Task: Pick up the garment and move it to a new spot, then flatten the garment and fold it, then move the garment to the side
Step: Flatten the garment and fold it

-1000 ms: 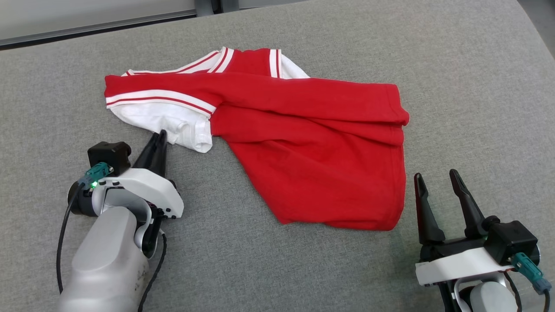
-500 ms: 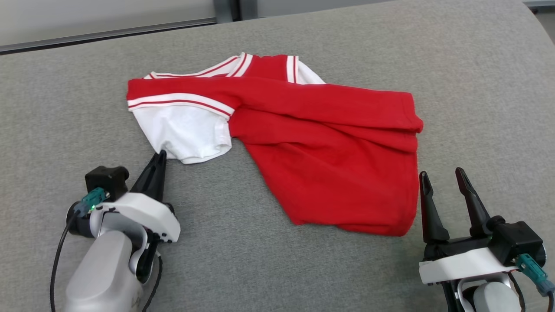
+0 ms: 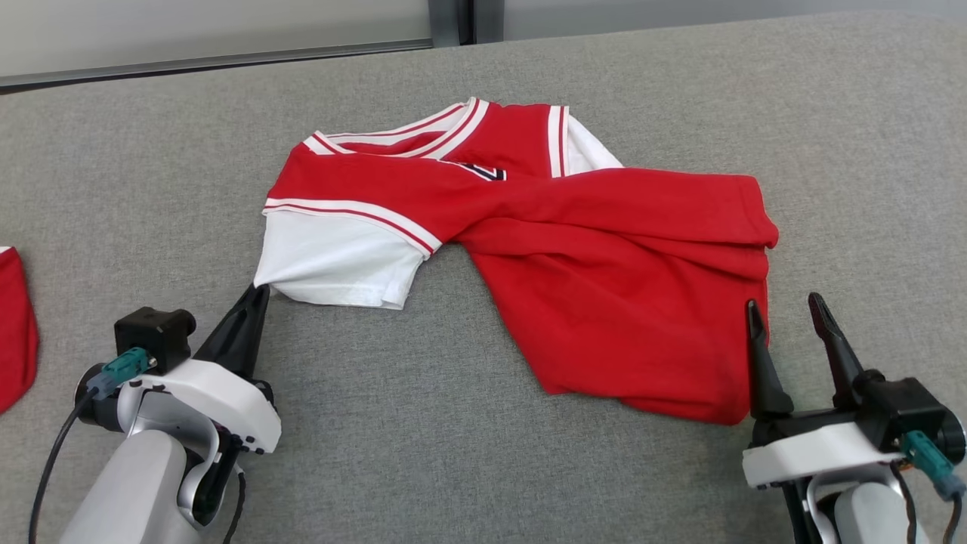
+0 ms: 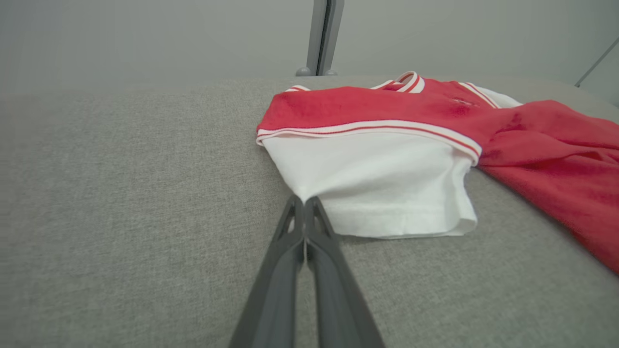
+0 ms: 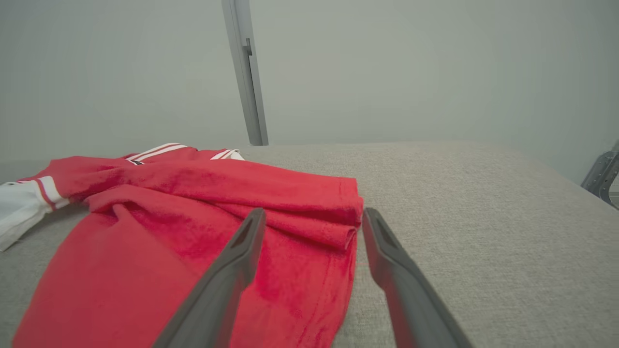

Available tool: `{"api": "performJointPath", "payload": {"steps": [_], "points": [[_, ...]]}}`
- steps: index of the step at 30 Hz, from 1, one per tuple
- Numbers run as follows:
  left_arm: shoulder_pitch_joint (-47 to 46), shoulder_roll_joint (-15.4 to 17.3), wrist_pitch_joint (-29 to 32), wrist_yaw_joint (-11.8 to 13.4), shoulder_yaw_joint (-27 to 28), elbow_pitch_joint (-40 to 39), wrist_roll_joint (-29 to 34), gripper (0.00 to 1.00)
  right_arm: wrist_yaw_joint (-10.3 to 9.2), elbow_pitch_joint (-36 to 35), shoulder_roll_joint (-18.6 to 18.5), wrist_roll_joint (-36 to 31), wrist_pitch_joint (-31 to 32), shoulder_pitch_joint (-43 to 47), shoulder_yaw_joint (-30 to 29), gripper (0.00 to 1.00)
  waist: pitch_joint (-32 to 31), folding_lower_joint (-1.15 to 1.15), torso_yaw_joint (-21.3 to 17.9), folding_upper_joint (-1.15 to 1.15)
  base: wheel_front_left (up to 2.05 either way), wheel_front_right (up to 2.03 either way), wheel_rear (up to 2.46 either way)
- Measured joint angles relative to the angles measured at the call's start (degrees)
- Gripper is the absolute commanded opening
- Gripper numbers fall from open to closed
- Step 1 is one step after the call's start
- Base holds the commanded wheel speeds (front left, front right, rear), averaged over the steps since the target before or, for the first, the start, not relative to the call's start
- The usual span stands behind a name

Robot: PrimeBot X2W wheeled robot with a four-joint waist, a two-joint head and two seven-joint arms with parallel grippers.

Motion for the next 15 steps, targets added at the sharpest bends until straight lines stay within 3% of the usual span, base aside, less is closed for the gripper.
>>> {"api": "performJointPath", "payload": {"steps": [6, 15], "points": [[2.1, 1.1, 2.1, 1.8, 0.5, -5.9, -0.5, 0.0, 0.01, 7.4, -1.5, -0.7, 0.0, -6.3, -3.4, 1.0, 1.0, 0.0, 0.3, 0.0, 0.0, 0.0, 0.0], [2.9, 2.6, 3.7, 3.6, 0.7, -9.7, -0.4, 0.0, 0.01, 21.6, -5.4, -7.0, 0.0, -16.2, -4.4, 1.0, 2.3, 0.0, 1.2, 0.0, 0.0, 0.0, 0.0]]}}
